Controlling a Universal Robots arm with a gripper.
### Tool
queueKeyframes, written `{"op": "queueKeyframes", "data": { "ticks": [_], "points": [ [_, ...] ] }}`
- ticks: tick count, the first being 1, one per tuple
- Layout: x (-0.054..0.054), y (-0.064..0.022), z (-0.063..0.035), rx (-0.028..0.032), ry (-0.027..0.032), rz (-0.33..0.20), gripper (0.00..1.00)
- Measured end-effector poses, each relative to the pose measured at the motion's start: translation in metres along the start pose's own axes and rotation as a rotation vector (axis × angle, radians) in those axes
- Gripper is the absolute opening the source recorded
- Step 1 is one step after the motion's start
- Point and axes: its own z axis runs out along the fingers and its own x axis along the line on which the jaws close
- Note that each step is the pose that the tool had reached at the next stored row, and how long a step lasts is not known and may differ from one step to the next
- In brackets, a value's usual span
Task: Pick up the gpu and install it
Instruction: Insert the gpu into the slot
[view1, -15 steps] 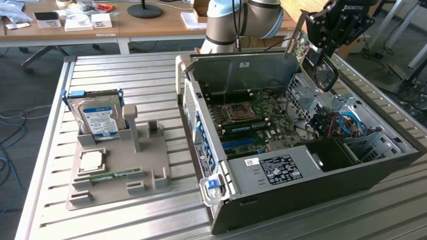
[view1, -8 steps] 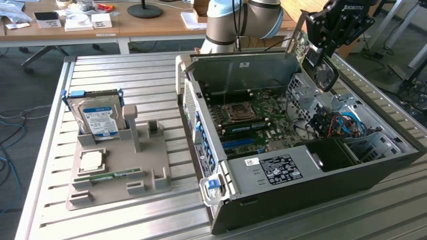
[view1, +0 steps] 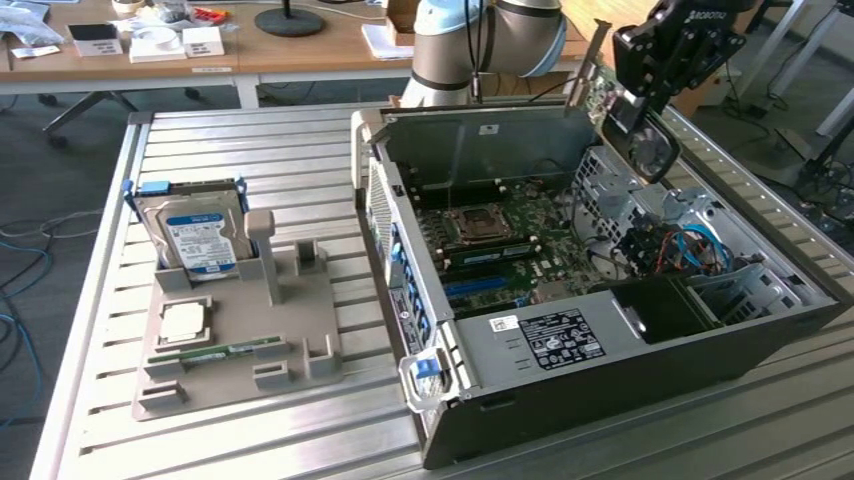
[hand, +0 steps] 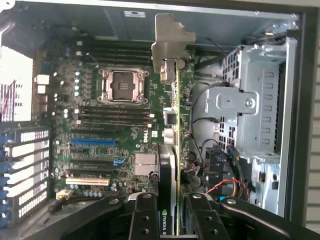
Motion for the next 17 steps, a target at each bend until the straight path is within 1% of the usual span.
{"op": "queueKeyframes", "data": {
  "ticks": [17],
  "points": [
    [0.0001,0.0,0.0003,-0.0063,0.0151,-0.283,0.27]
  ]
}}
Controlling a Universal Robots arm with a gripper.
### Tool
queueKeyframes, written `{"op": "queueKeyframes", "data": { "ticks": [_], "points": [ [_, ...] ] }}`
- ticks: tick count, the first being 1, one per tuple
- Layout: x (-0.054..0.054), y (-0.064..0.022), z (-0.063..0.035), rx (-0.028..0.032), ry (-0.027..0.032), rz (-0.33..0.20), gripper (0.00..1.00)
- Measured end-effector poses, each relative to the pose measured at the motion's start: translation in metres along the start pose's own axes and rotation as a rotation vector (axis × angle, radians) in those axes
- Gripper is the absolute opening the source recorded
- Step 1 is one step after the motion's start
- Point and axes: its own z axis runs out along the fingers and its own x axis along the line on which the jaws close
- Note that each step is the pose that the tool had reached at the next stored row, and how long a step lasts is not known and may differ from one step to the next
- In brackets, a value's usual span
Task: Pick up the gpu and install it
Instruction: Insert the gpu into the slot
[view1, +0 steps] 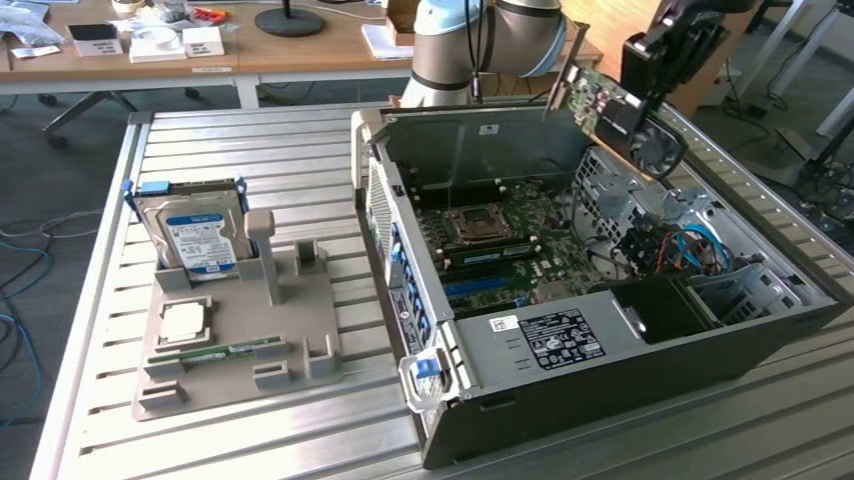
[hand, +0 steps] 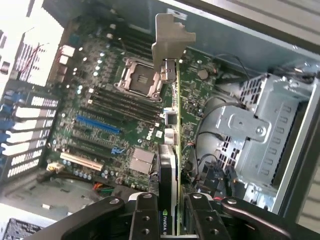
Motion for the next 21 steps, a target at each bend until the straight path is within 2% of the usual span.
{"op": "queueKeyframes", "data": {
  "ticks": [21],
  "points": [
    [0.0,-0.0001,0.0007,-0.0078,0.0176,-0.333,0.27]
  ]
}}
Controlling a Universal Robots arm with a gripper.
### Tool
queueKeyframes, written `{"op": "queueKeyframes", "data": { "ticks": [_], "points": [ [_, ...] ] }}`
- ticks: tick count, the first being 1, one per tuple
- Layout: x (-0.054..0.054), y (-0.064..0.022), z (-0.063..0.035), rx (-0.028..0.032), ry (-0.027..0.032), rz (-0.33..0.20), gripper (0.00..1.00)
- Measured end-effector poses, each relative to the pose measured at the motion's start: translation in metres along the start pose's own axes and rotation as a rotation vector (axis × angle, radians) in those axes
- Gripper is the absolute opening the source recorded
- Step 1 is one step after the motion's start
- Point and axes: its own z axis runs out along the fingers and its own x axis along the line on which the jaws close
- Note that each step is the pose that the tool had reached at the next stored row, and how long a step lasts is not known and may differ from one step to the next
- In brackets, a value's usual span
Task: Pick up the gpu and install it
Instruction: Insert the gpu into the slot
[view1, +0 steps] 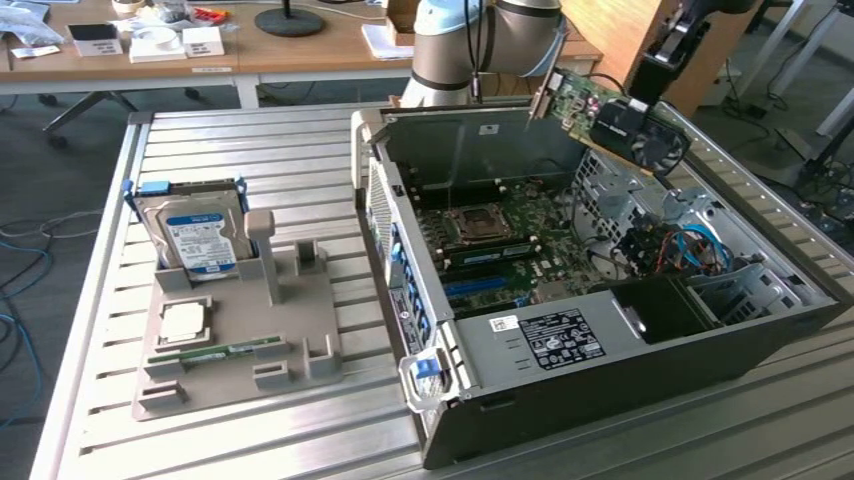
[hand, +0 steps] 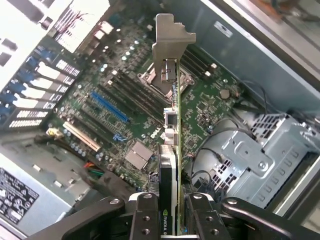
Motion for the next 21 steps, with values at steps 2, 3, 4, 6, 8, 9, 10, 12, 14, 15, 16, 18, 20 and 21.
{"op": "queueKeyframes", "data": {
  "ticks": [2,3,4,6,8,9,10,12,14,15,16,18,20,21],
  "points": [
    [0.0,0.0,0.0001,-0.0007,0.0016,-0.031,0.27],
    [0.0,0.0,0.0001,-0.0011,0.0026,-0.048,0.27],
    [0.0,0.0,0.0001,-0.0014,0.0035,-0.063,0.27],
    [0.0,0.0,0.0002,-0.0021,0.0051,-0.094,0.27],
    [0.0,0.0,0.0002,-0.0028,0.0067,-0.124,0.27],
    [0.0,0.0,0.0003,-0.0031,0.0075,-0.14,0.27],
    [0.0,0.0,0.0003,-0.0035,0.0083,-0.155,0.27],
    [0.0,0.0,0.0003,-0.0041,0.0099,-0.184,0.27],
    [0.0,0.0,0.0004,-0.0048,0.0114,-0.212,0.27],
    [0.0,0.0,0.0004,-0.0052,0.0122,-0.227,0.27],
    [0.0,0.0,0.0004,-0.0054,0.0129,-0.241,0.27],
    [0.0,0.0,0.0005,-0.0057,0.0141,-0.261,0.27],
    [0.0,0.0,0.0004,-0.0057,0.0143,-0.262,0.27],
    [0.0,0.0,0.0004,-0.0057,0.0143,-0.262,0.27]
  ]
}}
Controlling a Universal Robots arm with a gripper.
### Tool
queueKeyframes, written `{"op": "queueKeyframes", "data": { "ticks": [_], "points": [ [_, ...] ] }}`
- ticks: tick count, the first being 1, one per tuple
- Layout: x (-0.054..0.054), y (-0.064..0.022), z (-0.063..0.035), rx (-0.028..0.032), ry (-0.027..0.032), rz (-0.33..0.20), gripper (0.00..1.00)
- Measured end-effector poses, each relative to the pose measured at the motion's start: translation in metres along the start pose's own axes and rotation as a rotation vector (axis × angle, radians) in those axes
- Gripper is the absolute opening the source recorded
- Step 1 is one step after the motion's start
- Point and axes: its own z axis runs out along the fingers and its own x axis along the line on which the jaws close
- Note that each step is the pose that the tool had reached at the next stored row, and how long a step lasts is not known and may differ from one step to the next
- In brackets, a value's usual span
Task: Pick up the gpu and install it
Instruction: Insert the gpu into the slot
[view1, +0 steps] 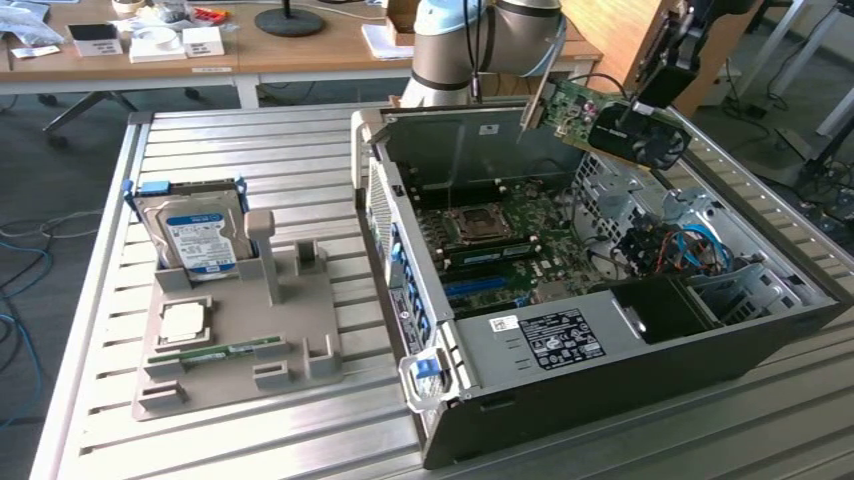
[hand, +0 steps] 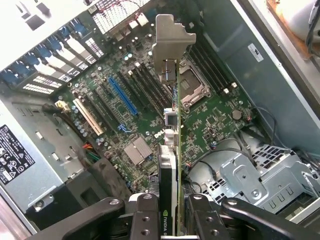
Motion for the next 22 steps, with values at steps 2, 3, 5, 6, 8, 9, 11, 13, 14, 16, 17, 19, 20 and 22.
{"op": "queueKeyframes", "data": {
  "ticks": [2,3,5,6,8,9,11,13,14,16,17,19,20,22],
  "points": [
    [0.0,0.0,0.0,0.0,0.0,0.0,0.27],
    [0.0,0.0,0.0,0.0,0.0,0.0,0.27],
    [0.0,0.0,0.0,0.0,0.0,0.0,0.27],
    [0.0,0.0,0.0,0.0,-0.0001,0.0,0.27],
    [0.0,0.0,0.0,-0.0002,0.0003,-0.007,0.27],
    [0.0,0.0,0.0,-0.0003,0.0007,-0.014,0.27],
    [0.0,0.0,0.0001,-0.0008,0.0017,-0.034,0.27],
    [0.0,0.0,0.0001,-0.0013,0.003,-0.059,0.27],
    [0.0,0.0,0.0001,-0.0017,0.0039,-0.074,0.27],
    [0.0,0.0,0.0001,-0.0023,0.0053,-0.101,0.27],
    [0.0,0.0,0.0002,-0.0026,0.006,-0.115,0.27],
    [0.0,0.0,0.0002,-0.0032,0.0075,-0.144,0.27],
    [0.0,0.0,0.0002,-0.0036,0.0084,-0.159,0.27],
    [0.0,0.0,0.0003,-0.0042,0.0099,-0.187,0.27]
  ]
}}
